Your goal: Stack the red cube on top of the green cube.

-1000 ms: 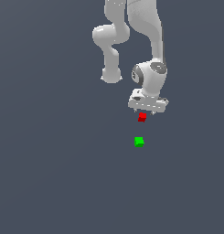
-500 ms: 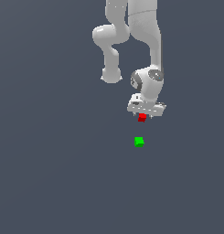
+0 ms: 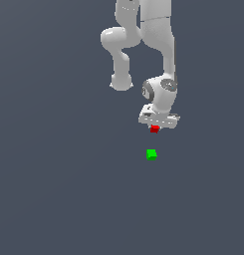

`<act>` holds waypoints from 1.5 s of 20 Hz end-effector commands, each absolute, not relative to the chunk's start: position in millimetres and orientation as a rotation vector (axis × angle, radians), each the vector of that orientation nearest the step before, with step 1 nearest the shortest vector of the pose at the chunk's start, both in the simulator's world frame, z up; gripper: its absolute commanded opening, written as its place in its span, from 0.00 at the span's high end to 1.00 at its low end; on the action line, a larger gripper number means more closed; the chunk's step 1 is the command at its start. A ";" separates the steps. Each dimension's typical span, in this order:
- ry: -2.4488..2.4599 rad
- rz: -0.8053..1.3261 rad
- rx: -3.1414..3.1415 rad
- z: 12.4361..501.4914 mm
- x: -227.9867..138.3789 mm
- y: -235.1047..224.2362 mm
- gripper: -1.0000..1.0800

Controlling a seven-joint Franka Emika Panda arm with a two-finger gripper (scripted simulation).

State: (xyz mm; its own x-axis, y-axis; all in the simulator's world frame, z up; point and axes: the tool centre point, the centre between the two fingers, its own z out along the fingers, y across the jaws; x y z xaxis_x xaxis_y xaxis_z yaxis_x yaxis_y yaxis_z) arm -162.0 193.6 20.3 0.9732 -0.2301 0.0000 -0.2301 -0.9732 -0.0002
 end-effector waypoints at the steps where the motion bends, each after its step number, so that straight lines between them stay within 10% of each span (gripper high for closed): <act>1: 0.365 0.000 -3.120 19.8 -161.9 193.3 1.00; 30: 0.364 0.000 -3.120 111.6 -162.7 193.3 1.00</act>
State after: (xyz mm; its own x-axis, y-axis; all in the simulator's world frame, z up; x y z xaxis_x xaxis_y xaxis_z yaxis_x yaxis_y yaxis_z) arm -162.6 193.3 105.8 0.9732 -0.2301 0.0006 -0.2301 -0.9732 -0.0003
